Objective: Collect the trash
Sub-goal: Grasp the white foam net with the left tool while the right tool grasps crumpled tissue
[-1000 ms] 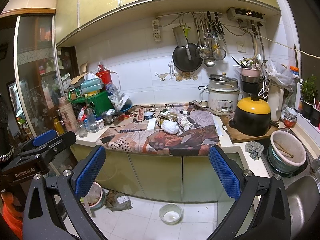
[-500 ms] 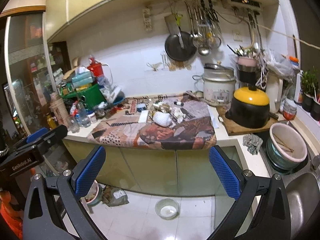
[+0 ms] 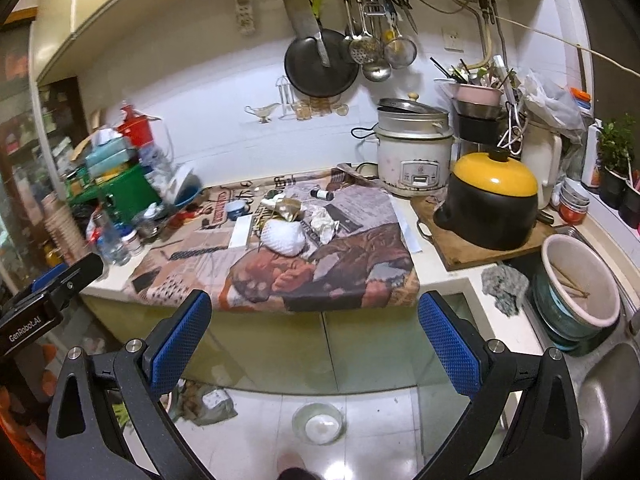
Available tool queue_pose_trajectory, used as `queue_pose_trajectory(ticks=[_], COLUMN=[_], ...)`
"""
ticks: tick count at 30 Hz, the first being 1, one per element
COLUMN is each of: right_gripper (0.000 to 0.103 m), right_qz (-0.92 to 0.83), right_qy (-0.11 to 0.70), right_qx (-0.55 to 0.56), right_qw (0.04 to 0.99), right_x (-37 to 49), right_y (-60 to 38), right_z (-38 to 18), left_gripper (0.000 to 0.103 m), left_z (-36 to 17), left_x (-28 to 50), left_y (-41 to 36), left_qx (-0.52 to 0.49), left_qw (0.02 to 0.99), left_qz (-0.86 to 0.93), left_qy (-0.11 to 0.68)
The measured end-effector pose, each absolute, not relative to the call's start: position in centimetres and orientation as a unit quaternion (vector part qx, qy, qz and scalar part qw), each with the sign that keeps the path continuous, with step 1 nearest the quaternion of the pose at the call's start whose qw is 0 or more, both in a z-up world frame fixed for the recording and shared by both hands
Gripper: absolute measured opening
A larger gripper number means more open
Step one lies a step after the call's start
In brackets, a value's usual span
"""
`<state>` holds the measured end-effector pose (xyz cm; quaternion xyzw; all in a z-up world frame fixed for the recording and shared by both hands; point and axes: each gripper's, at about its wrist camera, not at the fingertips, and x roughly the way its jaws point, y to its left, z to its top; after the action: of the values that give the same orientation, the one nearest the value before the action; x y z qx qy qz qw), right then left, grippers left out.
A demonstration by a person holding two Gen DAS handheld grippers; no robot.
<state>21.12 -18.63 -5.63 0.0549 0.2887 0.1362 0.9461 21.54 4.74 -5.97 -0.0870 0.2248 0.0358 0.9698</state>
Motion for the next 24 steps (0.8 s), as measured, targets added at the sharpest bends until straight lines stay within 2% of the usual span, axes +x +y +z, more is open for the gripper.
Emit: queue_pose_trajectory(ticks=[10, 24], right_gripper=[0.103, 0.101], right_qz=[0.086, 0.114], right_qy=[0.307, 0.395], right_qx=[0.061, 0.053], right_qw=[0.946, 0.91], right_x=[31.0, 44.8], right_y=[-15.1, -15.4], right_z=[-5.9, -12.2], left_gripper=[0.102, 0.102], left_z=[-7.7, -16.8], left_x=[35.4, 51.3], left_y=[9.6, 9.5], left_qx=[-0.067, -0.128], left_qw=[0.957, 0.906], left_qz=[0.014, 0.024], left_qy=[0.282, 0.403])
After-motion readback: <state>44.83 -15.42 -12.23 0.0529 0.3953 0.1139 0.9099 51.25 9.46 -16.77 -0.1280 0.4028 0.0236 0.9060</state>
